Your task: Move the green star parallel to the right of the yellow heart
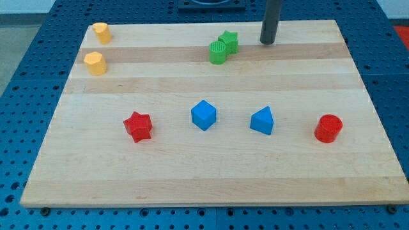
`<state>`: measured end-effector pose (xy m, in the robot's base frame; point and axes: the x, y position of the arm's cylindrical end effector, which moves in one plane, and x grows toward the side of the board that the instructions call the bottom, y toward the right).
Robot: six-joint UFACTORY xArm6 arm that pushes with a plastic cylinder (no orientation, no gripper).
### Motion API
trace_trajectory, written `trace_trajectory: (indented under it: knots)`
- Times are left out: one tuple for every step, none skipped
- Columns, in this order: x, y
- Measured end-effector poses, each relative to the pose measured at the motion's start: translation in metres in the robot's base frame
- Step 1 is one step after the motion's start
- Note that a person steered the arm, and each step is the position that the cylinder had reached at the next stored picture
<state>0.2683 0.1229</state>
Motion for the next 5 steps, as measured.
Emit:
trace_trajectory:
  knots:
    - [0.011, -0.007]
    - [0.018, -0.037]
    - [0.009, -0.088]
    - [-0.008, -0.129]
    - [-0.009, -0.129]
